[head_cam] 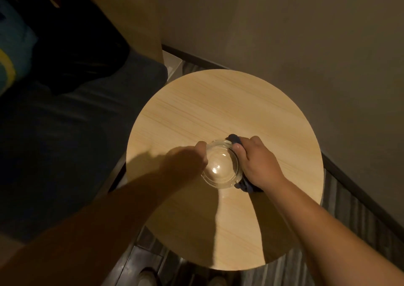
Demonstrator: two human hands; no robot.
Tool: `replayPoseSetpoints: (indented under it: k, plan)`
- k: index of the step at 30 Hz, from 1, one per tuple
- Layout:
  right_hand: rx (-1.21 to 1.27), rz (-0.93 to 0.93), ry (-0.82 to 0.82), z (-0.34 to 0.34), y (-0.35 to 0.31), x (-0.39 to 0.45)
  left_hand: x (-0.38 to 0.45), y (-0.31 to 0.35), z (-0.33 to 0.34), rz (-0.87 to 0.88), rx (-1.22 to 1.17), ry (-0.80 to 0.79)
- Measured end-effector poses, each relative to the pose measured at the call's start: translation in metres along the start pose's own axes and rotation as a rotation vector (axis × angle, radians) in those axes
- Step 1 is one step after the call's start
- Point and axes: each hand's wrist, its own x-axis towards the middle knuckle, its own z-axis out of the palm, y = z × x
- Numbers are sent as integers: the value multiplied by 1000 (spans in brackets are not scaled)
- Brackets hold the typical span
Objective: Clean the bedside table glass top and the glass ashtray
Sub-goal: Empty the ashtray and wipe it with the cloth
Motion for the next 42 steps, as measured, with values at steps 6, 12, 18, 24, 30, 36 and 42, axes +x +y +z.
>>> replayPoseSetpoints:
  k: [6, 12, 18, 24, 30, 36, 42]
  plan:
    - [-106, -7, 26, 6, -4, -5, 35, -14, -11, -21, -91, -110]
    - [-36, 230, 159, 25, -20, -21, -35, 35, 12, -475, -164, 125]
    - [46, 176, 148, 25, -14, -20, -16, 25, 10, -521, -151, 61]
    - [-95, -94, -31, 4, -8, 0, 2, -13, 3, 129, 273, -15]
    - [-163, 0, 54, 12, -14, -13, 13, -9, -12, 13, 49, -66]
    - [-44, 248, 160, 31, -30, -30, -51, 42, 7, -479, -208, 95]
    - [111, 182, 100, 26, -20, -24, -32, 24, 4, -399, -71, 127]
